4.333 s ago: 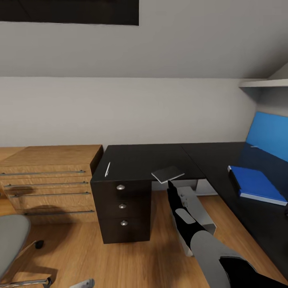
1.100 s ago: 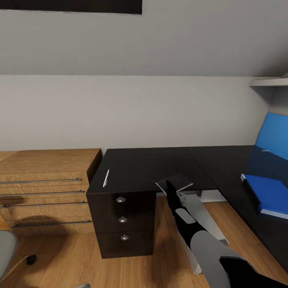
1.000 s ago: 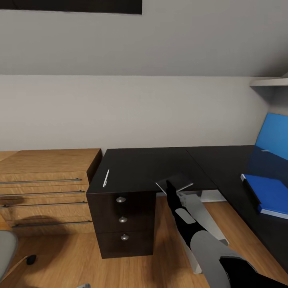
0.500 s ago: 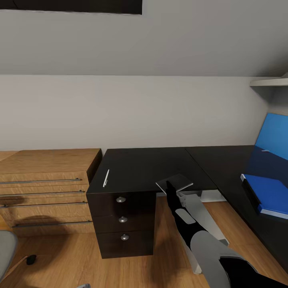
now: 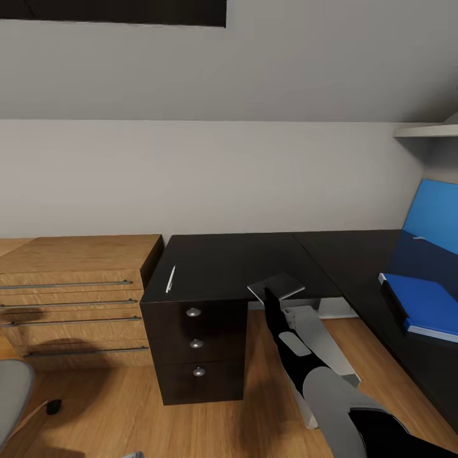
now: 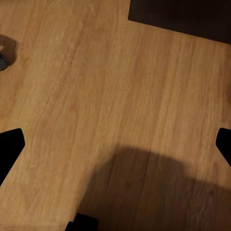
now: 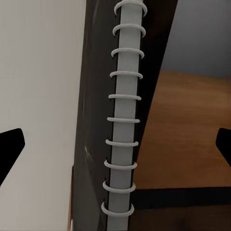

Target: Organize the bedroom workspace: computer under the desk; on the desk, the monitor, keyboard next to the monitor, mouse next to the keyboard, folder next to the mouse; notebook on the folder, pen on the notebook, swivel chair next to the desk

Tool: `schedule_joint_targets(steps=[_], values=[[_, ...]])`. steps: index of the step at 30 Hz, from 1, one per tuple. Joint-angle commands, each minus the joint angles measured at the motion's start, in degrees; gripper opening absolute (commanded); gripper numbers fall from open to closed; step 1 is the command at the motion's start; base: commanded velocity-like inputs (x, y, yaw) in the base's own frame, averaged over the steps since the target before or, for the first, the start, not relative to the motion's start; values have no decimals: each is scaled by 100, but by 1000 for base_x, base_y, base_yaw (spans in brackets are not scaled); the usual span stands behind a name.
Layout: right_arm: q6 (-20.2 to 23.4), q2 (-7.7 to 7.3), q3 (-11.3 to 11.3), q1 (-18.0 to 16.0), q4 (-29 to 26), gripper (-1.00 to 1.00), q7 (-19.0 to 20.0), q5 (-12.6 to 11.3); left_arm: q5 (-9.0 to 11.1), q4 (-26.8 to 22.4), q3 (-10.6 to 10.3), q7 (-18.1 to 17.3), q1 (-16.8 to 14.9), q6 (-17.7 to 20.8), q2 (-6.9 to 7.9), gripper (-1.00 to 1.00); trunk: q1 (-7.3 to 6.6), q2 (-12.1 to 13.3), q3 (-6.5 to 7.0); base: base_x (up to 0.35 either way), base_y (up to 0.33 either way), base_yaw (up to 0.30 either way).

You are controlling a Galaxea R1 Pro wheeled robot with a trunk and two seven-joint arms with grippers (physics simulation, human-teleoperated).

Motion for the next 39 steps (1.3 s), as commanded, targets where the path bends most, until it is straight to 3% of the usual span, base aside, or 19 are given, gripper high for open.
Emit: schedule_joint_targets(steps=[1,11,12,29,39], values=[[4,5,-36,-5,10,100,40,-27,60,-12,-2,37,0,21,-1,100,0,-3,-5,-3,0,0],[4,5,-36,-5,14,100,39,-24,60,-11,-2,38,1,21,-1,100,0,-3,-5,0,0,0],[7,5,-30,-5,11,-100,39,-21,60,-10,-2,38,1,21,-1,100,0,-3,-5,0,0,0],[4,5,-36,-5,1,-100,49,-20,52,-15,-2,30,3,21,-1,100,0,-3,-5,0,0,0],[-9,5,-44,-5,-28,-100,70,-4,51,-13,-2,52,3,21,-2,100,-220,399,175,0,0,0]])
